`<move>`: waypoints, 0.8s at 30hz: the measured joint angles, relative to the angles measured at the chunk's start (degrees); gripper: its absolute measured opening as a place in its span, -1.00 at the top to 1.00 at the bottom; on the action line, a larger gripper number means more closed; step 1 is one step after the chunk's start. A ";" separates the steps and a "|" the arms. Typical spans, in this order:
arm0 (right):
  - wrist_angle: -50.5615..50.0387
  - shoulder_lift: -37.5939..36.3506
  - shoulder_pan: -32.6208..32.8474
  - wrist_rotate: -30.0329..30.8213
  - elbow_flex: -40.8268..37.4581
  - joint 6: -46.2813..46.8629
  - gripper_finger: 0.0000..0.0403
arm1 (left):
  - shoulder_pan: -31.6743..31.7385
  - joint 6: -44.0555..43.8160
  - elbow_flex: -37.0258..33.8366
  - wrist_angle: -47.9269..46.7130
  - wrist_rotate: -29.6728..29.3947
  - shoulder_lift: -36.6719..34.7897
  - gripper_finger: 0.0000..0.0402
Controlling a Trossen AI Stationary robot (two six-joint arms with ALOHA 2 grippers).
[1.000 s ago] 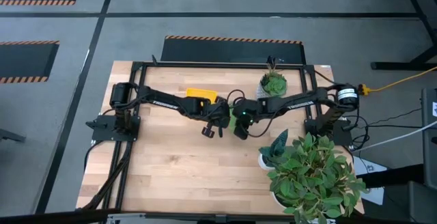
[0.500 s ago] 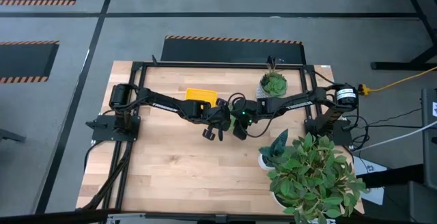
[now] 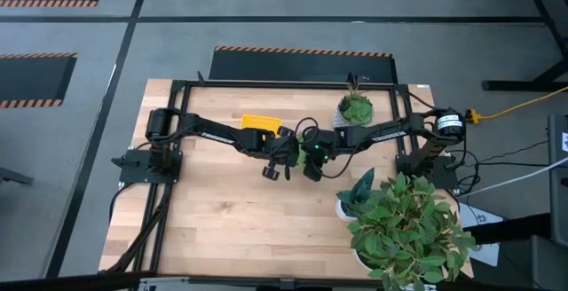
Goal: Nest measuring cups in basket
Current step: Stack the green measuring cup into the red measuring cup
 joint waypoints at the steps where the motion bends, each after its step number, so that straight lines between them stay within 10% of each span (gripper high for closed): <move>1: 0.04 0.00 -0.02 0.00 -0.02 0.00 0.57 | 0.04 -0.17 0.00 0.87 -0.19 0.58 0.99; 24: -1.00 -0.32 0.04 -4.96 0.00 -0.44 0.57 | -2.96 -0.40 -0.03 6.08 2.62 1.47 0.99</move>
